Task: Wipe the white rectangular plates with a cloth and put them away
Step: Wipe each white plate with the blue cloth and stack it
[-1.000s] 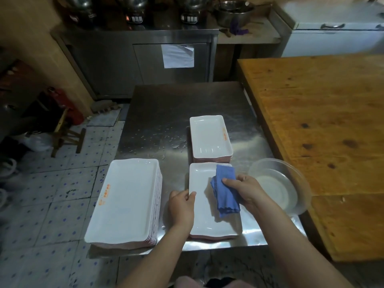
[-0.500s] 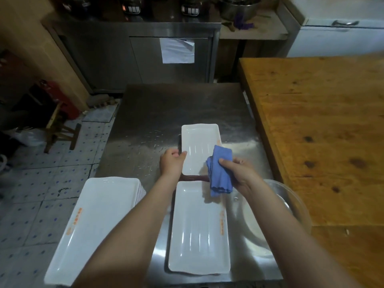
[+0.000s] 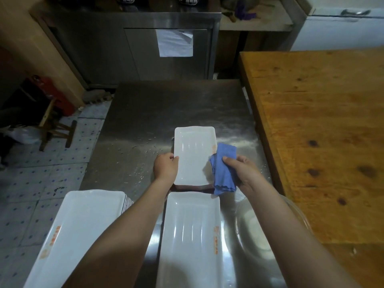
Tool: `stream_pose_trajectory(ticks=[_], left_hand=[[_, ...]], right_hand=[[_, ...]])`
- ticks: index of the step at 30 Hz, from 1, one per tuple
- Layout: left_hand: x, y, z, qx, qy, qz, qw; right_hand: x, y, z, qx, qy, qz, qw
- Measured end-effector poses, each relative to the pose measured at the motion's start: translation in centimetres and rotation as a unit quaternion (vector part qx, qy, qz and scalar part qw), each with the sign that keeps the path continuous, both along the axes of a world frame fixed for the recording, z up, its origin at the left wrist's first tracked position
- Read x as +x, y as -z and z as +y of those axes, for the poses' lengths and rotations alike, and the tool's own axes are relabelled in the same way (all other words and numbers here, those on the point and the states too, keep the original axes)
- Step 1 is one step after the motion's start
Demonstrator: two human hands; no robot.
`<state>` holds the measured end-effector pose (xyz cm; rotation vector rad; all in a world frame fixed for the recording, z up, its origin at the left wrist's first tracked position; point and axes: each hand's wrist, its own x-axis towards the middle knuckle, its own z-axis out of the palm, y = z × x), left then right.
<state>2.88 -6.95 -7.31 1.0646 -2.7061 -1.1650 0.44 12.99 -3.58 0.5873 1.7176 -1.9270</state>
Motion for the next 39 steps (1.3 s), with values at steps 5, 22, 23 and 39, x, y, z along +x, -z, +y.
stream_pose_trajectory(ticks=[5, 22, 23, 39], left_hand=[[-0.2, -0.5, -0.3, -0.028, -0.006, 0.007, 1.000], [2.9, -5.4, -0.2, 0.105, -0.042, 0.048, 0.992], [3.3, -5.9, 0.0, 0.126, -0.050, 0.054, 0.989], [11.1, -13.6, 3.3, 0.405, -0.039, 0.142, 0.902]], right_hand=[[0.6, -0.8, 0.2, 0.008, -0.022, 0.015, 1.000], [3.3, -5.6, 0.0, -0.016, -0.043, 0.051, 0.998], [3.6, -6.4, -0.1, -0.013, -0.052, 0.059, 0.997], [8.7, -10.2, -4.0, 0.435, -0.171, 0.404, 0.786]])
